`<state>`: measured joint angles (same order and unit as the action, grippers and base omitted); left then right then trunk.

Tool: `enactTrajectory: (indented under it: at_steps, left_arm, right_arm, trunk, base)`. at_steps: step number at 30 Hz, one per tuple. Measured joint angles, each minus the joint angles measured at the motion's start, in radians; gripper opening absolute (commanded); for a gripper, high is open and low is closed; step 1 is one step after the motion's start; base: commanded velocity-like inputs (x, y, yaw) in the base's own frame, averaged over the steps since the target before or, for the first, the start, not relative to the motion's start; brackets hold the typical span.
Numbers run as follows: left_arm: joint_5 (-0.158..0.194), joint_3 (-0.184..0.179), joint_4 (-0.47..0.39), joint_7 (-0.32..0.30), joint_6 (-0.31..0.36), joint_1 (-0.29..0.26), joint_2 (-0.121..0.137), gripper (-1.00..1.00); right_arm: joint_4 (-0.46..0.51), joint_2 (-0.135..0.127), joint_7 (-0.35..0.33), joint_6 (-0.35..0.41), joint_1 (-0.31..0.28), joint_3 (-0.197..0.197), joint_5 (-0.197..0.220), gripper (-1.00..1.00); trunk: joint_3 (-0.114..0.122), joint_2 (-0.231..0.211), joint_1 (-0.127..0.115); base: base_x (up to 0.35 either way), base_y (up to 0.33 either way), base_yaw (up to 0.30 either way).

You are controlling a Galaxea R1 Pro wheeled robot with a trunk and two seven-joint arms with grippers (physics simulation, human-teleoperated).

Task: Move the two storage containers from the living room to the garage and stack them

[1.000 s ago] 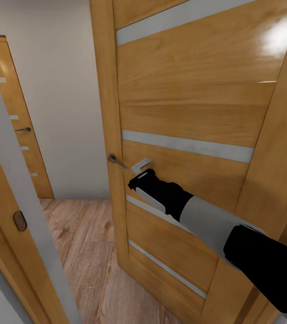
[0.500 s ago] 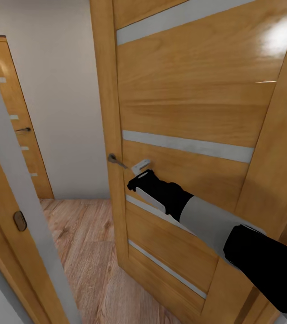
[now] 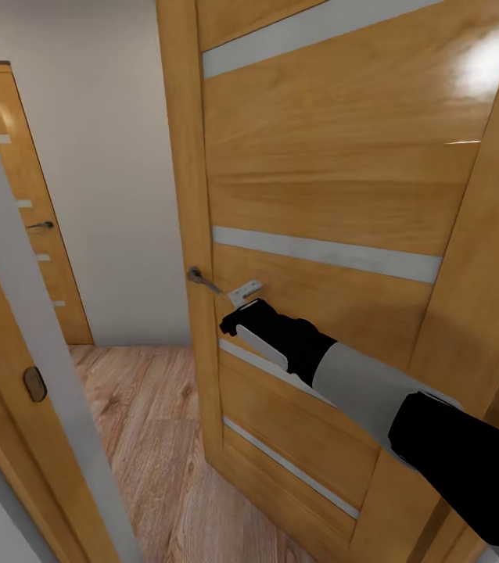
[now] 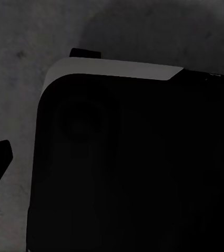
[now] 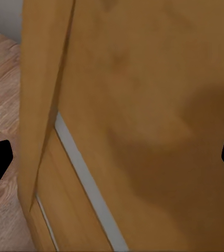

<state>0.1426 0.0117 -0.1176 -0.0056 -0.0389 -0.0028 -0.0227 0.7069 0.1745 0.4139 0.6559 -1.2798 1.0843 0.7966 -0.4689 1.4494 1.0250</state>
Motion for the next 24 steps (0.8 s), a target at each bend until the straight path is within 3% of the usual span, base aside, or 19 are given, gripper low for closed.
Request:
enactTrajectory:
  at_steps: [19, 24]
  left_arm:
    - [-0.001, 0.000, 0.000, 0.000, 0.000, 0.000, 0.000, 1.00]
    - [-0.001, -0.001, 0.001, -0.001, 0.000, 0.000, 0.001, 1.00]
  right_arm:
    - [0.012, 0.000, 0.032, -0.020, 0.000, 0.004, 0.017, 1.00]
    - [0.012, 0.000, 0.032, -0.019, 0.000, 0.005, 0.016, 1.00]
  trunk:
    - [0.000, 0.000, 0.000]
    - [0.000, 0.000, 0.000]
  base:
    - [0.000, 0.000, 0.000]
    - [0.145, 0.000, 0.000]
